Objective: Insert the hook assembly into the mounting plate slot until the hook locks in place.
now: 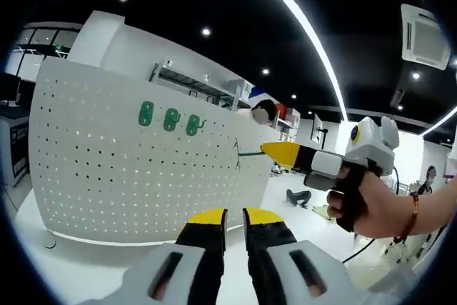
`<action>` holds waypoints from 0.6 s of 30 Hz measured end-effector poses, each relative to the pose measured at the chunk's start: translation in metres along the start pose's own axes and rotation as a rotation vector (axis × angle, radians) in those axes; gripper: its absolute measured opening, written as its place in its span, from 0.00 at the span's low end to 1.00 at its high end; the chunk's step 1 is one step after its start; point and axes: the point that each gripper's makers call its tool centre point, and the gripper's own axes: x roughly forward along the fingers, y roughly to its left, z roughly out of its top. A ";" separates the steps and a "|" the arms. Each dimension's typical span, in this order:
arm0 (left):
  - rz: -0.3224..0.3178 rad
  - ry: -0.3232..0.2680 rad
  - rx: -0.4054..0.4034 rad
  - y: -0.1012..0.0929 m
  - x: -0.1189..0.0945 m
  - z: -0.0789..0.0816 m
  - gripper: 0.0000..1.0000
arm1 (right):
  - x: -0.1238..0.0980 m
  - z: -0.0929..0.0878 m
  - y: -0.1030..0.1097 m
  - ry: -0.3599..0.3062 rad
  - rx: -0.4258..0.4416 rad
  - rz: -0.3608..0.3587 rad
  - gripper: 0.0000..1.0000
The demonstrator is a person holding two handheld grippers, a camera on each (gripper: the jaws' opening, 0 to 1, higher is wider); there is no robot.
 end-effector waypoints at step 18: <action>0.008 -0.012 0.020 -0.006 0.016 0.011 0.05 | -0.009 -0.016 0.031 0.029 0.057 0.064 0.00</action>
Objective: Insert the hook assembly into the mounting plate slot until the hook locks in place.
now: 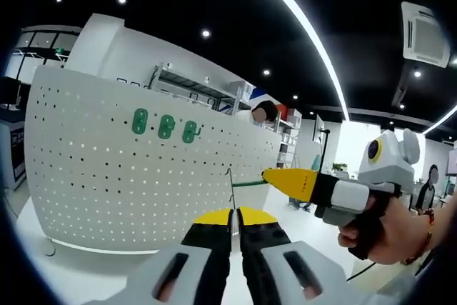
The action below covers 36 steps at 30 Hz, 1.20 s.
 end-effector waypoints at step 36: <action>-0.006 0.010 0.080 0.010 -0.009 0.001 0.02 | 0.003 -0.027 0.018 0.135 -0.062 0.104 0.04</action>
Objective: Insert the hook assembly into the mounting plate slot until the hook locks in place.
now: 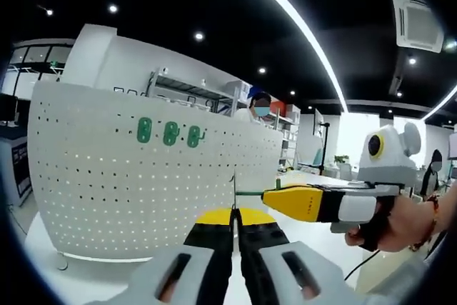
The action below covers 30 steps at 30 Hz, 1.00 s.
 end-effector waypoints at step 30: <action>-0.010 0.014 0.029 -0.004 0.000 -0.009 0.03 | 0.004 -0.003 0.001 0.068 -0.045 -0.034 0.00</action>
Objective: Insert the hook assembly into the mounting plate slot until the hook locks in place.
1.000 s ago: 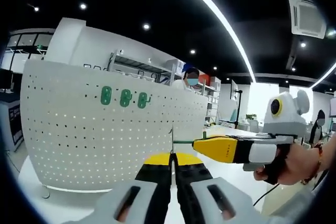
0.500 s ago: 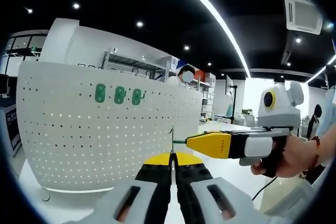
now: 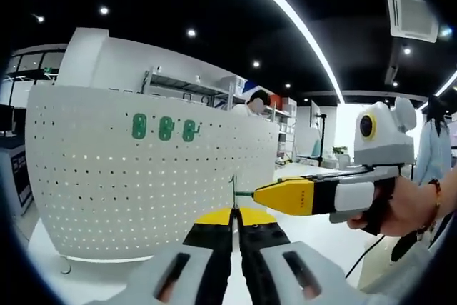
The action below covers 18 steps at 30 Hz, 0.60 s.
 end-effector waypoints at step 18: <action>-0.002 0.027 0.016 -0.007 -0.016 -0.014 0.18 | 0.003 0.028 -0.049 -0.054 -0.047 -0.152 0.00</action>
